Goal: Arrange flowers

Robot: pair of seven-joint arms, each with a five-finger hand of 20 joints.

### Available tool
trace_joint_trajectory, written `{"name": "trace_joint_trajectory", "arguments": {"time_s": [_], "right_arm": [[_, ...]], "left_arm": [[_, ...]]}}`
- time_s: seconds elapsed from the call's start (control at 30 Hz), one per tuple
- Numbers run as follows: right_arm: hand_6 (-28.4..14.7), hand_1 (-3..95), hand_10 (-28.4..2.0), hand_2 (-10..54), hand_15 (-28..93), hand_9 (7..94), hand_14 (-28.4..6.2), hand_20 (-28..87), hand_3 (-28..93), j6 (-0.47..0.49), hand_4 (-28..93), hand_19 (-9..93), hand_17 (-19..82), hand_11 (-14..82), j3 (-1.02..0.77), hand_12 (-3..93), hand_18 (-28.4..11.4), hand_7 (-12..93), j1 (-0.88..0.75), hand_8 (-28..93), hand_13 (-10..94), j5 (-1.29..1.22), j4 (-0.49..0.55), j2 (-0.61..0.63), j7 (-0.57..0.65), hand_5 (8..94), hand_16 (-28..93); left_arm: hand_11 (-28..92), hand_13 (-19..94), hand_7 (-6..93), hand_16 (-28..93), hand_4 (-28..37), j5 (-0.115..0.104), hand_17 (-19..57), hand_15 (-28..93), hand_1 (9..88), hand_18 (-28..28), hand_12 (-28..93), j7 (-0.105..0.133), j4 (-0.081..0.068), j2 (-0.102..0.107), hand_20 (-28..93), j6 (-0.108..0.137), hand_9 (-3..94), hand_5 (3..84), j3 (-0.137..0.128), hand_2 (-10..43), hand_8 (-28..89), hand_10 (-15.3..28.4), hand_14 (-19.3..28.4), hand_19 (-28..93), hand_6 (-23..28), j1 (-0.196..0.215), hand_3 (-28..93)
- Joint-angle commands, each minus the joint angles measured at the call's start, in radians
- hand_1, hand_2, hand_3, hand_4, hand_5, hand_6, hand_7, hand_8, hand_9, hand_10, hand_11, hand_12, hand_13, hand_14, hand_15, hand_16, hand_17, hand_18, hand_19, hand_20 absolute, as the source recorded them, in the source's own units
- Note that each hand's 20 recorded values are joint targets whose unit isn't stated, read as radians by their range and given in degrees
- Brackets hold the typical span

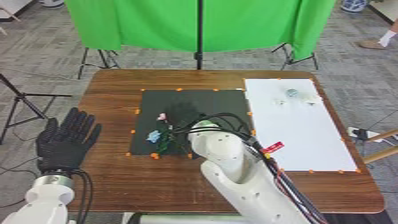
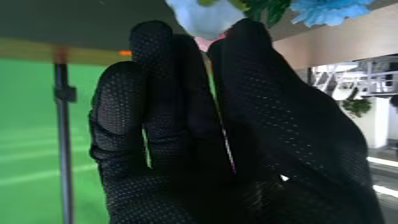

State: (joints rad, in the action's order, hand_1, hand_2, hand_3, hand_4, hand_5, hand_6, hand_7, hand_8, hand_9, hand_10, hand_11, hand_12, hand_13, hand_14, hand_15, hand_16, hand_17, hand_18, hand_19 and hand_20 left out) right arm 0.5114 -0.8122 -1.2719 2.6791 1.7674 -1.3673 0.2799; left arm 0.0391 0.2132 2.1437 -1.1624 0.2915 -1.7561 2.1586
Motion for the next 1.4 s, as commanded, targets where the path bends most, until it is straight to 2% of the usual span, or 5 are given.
{"name": "trace_joint_trajectory", "arguments": {"time_s": [0.03, 0.33, 0.67, 0.97, 1.4], "right_arm": [[-5.9, 52.5, -19.7, -9.5, 44, 57.9, -16.1, 29, 76, -0.225, -27, 84, 33, 14.8, -0.222, 17.2, -24.1, 16, -0.017, -10, 54, -0.117, -0.032, -0.015, 0.17, 58.3, 21], [-7.7, 49.1, -21.6, -9.5, 33, 40.2, -20.8, 19, 81, -0.256, -28, 69, 20, 10.7, -0.407, 13.8, -23.8, 15, 0.031, -11, 29, -0.1, -0.207, 0.14, 0.226, 49.6, 11], [-6.6, 52.6, -20.2, -9.5, 29, 36.6, -19.9, 20, 82, -0.161, -28, 69, 18, 10.1, -0.491, 11.4, -23.5, 14, 0.027, -12, 26, -0.06, -0.275, 0.157, 0.248, 46.4, 10], [-3.5, 59.1, -15.9, -9.5, 30, 47.9, -15.7, 25, 81, -0.086, -28, 74, 25, 11.0, -0.505, 11.8, -21.8, 14, 0.005, -12, 41, -0.065, -0.311, 0.143, 0.247, 52.1, 13], [-1.3, 65.1, -11.1, -8.9, 34, 83.0, -7.6, 35, 65, -0.403, -28, 81, 33, 6.5, -0.431, 35.2, -20.7, 22, -0.044, 3, 66, -0.033, -0.297, 0.19, 0.236, 77.9, 38]], "left_arm": [[24, 31, 17.2, -6, -28.3, 0.049, -4.1, 43, 28.1, 14.0, 13, -0.003, -0.001, -0.015, 19, -0.044, 41.0, 47.9, -0.005, 17.6, -10, 14.6, 14.8, 35, 8.7, 0.031, 73], [23, 31, 16.7, -5, -28.3, 0.127, -3.9, 42, 28.1, 13.9, 13, 0.039, 0.021, -0.013, 18, -0.043, 40.5, 47.4, -0.002, 17.6, -10, 14.5, 14.5, 34, 8.4, 0.063, 73], [23, 31, 16.9, -5, -28.3, 0.124, -3.9, 42, 28.4, 13.9, 13, 0.039, 0.015, -0.015, 18, -0.041, 40.6, 47.4, 0.005, 17.5, -10, 14.4, 14.5, 34, 8.4, 0.051, 73], [23, 31, 16.9, -5, -28.3, 0.121, -3.8, 42, 28.5, 13.9, 13, 0.026, 0.009, -0.008, 19, -0.03, 40.5, 47.4, 0.006, 17.6, -10, 14.4, 14.4, 34, 8.4, 0.037, 73], [23, 29, 17.3, -5, -28.3, 0.08, -3.9, 42, 28.6, 13.9, 13, 0.032, 0.02, -0.013, 19, 0.027, 40.4, 47.9, 0.006, 17.7, -10, 14.5, 14.4, 34, 8.7, 0.05, 73]]}}
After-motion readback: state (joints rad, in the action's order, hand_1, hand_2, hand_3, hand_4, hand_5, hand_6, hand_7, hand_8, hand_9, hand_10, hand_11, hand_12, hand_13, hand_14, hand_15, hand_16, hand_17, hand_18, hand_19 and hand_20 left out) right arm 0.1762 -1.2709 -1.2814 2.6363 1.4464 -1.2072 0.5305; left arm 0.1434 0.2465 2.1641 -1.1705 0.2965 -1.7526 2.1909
